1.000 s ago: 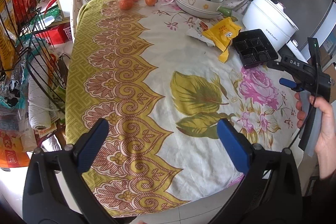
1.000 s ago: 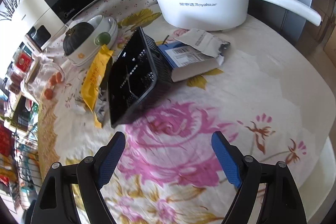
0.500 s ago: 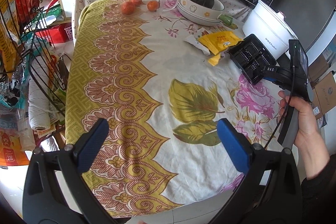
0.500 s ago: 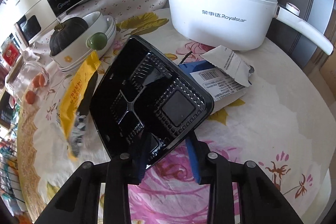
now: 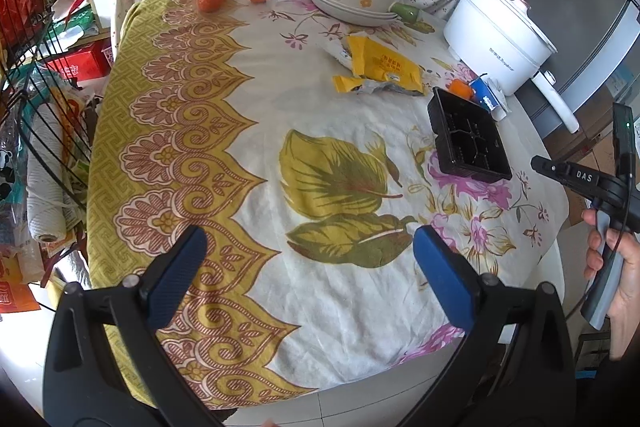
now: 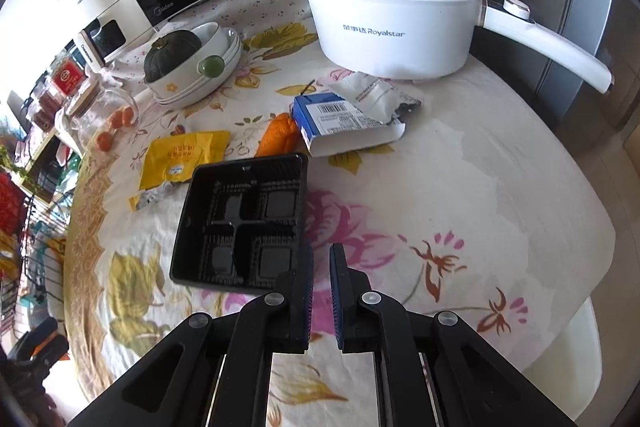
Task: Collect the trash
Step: 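Move the right tool to the black plastic tray and grasp its rim, then grasp the yellow snack packet with the left tool while the right tool lifts the black tray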
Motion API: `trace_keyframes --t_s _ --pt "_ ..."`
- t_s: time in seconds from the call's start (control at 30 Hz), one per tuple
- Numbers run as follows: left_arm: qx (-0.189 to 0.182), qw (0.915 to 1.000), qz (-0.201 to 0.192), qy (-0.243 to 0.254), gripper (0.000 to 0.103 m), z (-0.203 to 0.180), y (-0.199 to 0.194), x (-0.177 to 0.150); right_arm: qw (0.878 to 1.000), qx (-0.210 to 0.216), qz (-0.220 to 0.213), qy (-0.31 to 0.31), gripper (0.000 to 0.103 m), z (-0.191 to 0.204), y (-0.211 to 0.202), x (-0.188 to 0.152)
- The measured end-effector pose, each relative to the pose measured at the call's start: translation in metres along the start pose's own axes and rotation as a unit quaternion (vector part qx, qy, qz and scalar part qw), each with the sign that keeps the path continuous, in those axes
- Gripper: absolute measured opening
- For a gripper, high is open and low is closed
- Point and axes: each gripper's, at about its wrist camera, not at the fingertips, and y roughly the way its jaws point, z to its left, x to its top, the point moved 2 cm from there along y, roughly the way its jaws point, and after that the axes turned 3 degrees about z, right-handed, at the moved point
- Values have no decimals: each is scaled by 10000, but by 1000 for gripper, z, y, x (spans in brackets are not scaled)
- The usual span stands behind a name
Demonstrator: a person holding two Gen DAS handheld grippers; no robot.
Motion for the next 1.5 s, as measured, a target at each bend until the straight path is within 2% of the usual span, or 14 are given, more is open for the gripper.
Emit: trace_keyframes --t_s 0.07,0.1,0.13,0.27,0.47,0.5,0.53,0.73,0.97,1.07,1.13,1.23,1.37,1.5 --pt "20 10000 -2 -5 102 -2 1 0 9999 86 74 47 42 1 -1 -5" --pt "17 10000 4 -19 102 -2 1 0 9999 138 53 76 68 3 -1 -7" --pt "17 10000 11 -34 102 -2 1 0 9998 178 31 84 77 6 1 -8" --pt "21 10000 25 -54 102 -1 2 1 9996 202 214 27 77 32 28 -5" --pt "3 9999 -19 -105 102 3 -2 2 9991 -204 326 189 76 49 67 0" --pt "8 9999 -28 -107 102 4 -2 3 9988 -252 343 233 73 48 70 0" --pt "5 9999 -37 -102 102 4 -3 3 9986 -286 370 259 55 47 72 -1" --pt "-10 9998 -144 141 102 -9 2 3 9990 -292 340 -1 55 33 43 -13" --pt "95 9929 -359 1129 102 -48 30 36 9991 -302 254 -137 55 -17 -17 -53" --pt "258 9834 -358 1763 102 -67 53 58 9986 -382 372 -69 55 -38 -24 -60" --pt "484 9723 -221 2276 102 -80 73 72 9992 -150 354 47 55 -44 -29 -57" --pt "744 9519 -46 2972 102 -101 103 94 9996 -68 271 -80 55 -52 -36 -55" --pt "783 9302 74 3584 102 -121 130 127 9995 -14 214 -240 55 -67 -46 -57" --pt "780 9103 152 4061 102 -139 153 154 9996 -174 13 -219 55 -94 -58 -54"
